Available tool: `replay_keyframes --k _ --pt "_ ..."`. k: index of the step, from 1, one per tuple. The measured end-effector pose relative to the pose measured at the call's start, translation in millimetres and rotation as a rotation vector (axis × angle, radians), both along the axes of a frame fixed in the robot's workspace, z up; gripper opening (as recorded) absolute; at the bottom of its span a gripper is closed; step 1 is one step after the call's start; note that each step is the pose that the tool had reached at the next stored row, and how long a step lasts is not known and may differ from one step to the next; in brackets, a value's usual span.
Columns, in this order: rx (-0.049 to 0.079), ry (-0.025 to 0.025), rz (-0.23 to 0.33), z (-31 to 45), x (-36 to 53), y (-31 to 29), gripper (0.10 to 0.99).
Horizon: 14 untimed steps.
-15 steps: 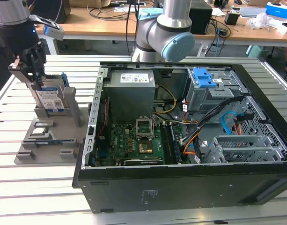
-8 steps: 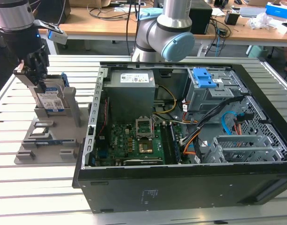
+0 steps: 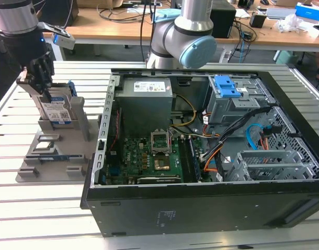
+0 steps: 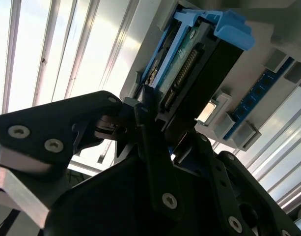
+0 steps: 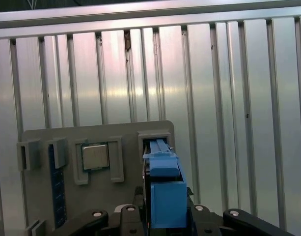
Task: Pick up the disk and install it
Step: 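Pick up the disk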
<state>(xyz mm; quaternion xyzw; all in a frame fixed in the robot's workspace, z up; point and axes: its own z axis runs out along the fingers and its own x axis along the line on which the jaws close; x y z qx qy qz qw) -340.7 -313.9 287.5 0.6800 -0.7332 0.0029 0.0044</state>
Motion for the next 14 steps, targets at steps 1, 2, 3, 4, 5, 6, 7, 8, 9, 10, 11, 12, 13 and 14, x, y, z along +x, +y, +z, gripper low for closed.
replay_keyframes --k 1,2,3,4,5,6,7,8,9,10,11,12,13,14 --pt "0.0 0.0 0.0 -0.1 0.0 0.0 0.365" --pt "0.0 -0.0001 0.0 -0.1 0.0 0.0 0.365" --pt "0.0 0.0 0.0 -0.2 0.0 0.0 0.365" --pt "0.0 -0.0001 0.0 -0.3 0.0 0.0 0.365" --pt "0.0 0.0 0.0 -0.3 0.1 0.0 0.365" --pt "0.0 -0.0001 0.0 -0.4 0.1 0.0 0.365" --pt "0.0 -0.0001 0.0 -0.5 0.1 0.0 0.365" --pt "0.0 -0.0001 0.0 -0.5 0.1 0.0 0.365" --pt "0.0 0.0 0.0 -0.6 0.1 0.0 0.365" --pt "0.0 -0.0001 0.0 -0.6 0.1 0.0 0.365" --pt "0.0 -0.0001 0.0 -0.6 0.1 0.0 0.365" --pt "0.0 -0.0001 0.0 -0.6 0.2 0.0 0.365" --pt "0.0 -0.0001 0.0 -0.6 0.2 0.0 0.365" --pt "0.0 -0.0002 0.0 -0.6 0.2 0.0 0.365"
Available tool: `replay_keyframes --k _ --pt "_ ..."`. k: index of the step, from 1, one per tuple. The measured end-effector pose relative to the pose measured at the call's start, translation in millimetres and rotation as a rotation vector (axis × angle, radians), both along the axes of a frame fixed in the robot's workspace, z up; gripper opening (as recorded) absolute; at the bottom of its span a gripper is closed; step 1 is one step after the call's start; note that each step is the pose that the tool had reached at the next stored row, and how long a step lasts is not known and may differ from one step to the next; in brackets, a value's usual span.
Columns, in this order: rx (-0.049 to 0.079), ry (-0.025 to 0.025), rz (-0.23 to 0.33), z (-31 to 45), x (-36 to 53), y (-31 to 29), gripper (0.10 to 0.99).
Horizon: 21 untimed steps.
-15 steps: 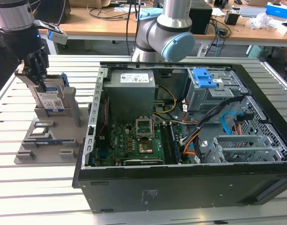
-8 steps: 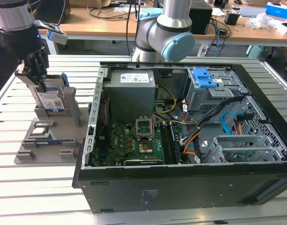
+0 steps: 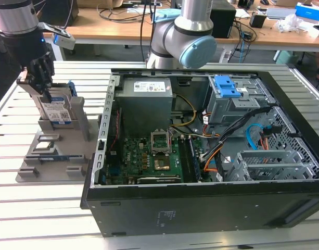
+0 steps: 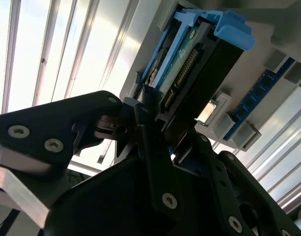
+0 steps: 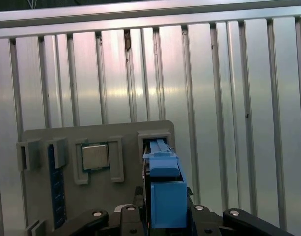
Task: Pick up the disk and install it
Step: 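Pick up the disk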
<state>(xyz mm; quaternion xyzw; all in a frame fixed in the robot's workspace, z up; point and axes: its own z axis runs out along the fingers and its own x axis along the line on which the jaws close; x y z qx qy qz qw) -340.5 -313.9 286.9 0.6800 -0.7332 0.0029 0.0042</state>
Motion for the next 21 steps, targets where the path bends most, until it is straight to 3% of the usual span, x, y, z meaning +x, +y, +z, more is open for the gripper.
replay_keyframes --k 3,12,21 --pt "0.0 -0.0001 0.0 2.3 0.1 0.0 0.365" --pt "0.0 0.0001 0.0 18.4 0.1 1.0 0.365" --pt "0.0 0.0004 0.0 44.9 0.4 2.0 0.365"
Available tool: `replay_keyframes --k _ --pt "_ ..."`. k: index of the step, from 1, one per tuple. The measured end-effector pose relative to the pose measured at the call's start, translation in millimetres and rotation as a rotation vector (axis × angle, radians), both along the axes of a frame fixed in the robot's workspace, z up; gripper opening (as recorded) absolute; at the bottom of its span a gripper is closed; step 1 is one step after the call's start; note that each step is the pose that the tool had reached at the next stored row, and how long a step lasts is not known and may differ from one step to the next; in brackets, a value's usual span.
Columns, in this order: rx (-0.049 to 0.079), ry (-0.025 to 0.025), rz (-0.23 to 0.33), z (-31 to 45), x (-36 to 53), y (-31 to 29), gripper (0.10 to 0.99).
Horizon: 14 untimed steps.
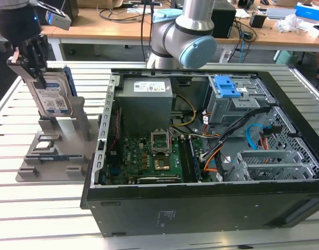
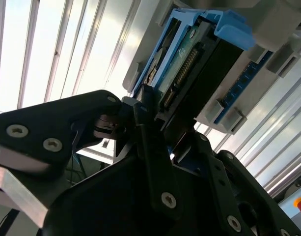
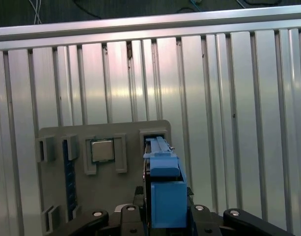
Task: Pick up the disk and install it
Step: 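Pick up the disk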
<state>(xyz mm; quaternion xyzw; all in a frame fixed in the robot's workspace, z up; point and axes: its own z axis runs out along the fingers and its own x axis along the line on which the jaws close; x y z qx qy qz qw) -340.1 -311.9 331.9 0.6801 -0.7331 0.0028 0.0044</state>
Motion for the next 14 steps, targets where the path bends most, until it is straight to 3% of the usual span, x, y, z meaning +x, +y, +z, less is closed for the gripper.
replay_keyframes --k 14 --pt "0.0 0.0006 0.0 28.9 0.6 0.3 0.365"
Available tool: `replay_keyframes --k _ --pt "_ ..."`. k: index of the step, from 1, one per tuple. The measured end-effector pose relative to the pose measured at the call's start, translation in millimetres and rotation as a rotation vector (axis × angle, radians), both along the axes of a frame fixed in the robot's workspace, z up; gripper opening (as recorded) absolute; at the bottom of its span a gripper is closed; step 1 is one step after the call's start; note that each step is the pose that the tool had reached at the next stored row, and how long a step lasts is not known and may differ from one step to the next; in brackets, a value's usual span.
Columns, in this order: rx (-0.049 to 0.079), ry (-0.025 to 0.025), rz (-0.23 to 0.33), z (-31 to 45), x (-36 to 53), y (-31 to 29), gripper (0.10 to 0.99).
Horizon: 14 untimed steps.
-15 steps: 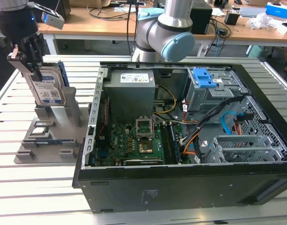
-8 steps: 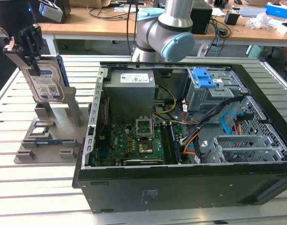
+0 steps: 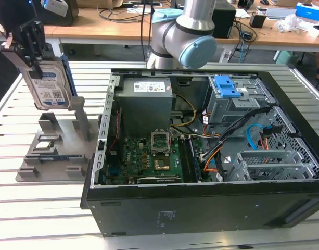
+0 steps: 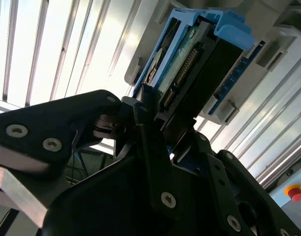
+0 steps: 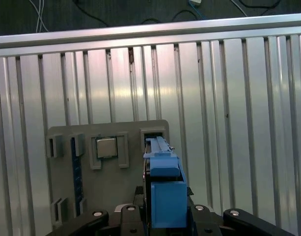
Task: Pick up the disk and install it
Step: 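Pick up the disk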
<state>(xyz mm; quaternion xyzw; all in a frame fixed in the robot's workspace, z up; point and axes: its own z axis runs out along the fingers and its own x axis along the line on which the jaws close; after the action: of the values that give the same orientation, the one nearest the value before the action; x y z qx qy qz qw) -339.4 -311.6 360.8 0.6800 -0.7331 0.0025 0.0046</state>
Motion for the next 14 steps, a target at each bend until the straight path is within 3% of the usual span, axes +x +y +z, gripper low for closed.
replay_keyframes --k 10,14 --pt "0.0 0.001 0.0 25.0 0.6 0.4 0.365" --pt "0.0 0.0019 0.0 38.6 1.0 0.5 0.365"
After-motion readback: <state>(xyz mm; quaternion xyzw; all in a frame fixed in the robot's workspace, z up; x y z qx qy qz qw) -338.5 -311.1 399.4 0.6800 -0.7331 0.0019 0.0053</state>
